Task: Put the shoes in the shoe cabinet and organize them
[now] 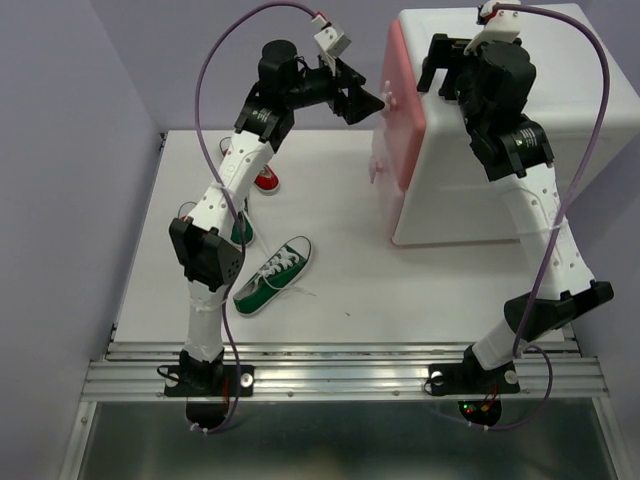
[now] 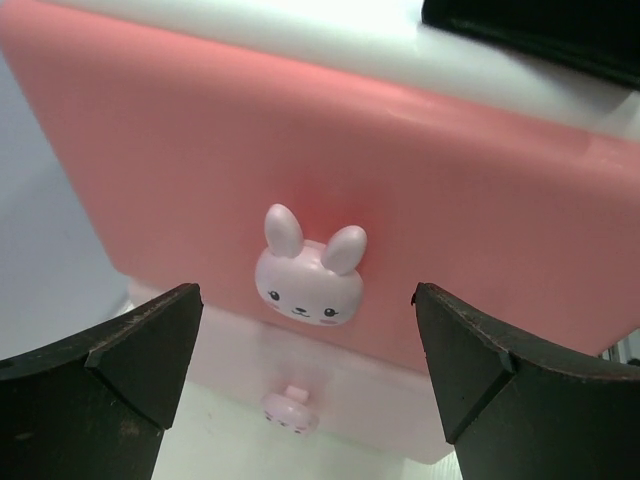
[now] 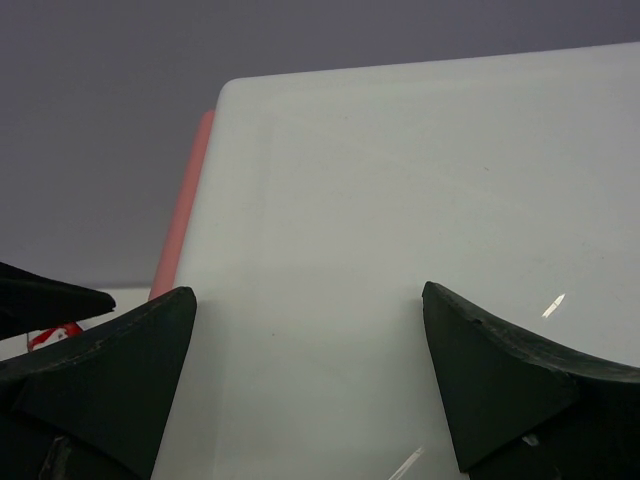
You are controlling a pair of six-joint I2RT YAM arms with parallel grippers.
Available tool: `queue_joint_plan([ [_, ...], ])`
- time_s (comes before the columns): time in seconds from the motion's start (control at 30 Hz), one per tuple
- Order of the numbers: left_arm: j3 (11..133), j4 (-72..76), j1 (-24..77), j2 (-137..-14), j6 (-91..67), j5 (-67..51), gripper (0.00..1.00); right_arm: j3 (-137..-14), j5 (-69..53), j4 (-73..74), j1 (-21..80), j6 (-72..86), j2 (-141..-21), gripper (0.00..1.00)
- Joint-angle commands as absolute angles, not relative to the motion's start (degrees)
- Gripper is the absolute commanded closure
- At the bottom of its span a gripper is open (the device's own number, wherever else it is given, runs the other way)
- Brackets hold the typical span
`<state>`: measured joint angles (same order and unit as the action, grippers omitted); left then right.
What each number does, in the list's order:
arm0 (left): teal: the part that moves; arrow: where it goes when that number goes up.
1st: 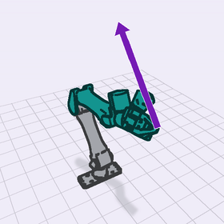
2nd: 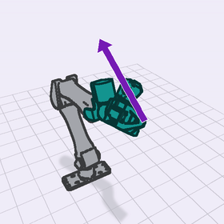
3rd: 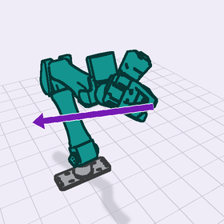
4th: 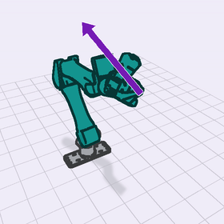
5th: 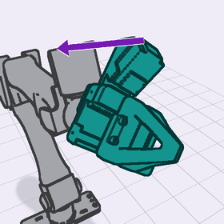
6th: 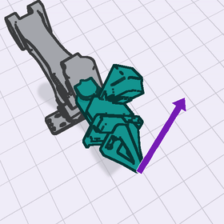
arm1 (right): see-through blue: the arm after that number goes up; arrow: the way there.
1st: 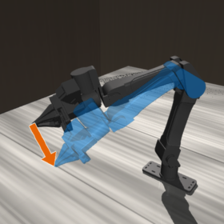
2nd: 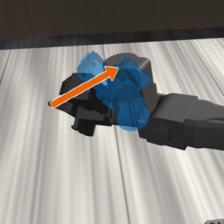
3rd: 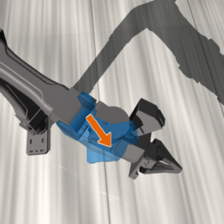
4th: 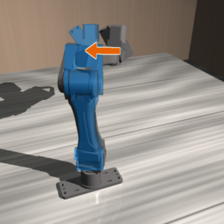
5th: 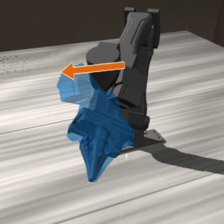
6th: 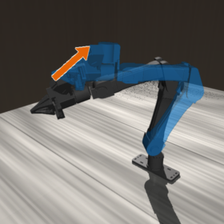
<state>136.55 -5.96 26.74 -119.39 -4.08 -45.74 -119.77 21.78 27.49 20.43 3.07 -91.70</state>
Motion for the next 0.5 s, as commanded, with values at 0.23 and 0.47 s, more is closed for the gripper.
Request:
queue_joint_plan([
  [0.23,138.5,16.4,27.3,-124.3,-11.4,-60.6,0.01,-119.2,22.1,45.1,20.5,6.6,-93.7,0.00],
  [0.47,142.0,19.0,28.6,-128.3,-14.2,-59.7,0.01,-119.6,22.1,45.4,20.5,6.7,-93.7,0.00],
])
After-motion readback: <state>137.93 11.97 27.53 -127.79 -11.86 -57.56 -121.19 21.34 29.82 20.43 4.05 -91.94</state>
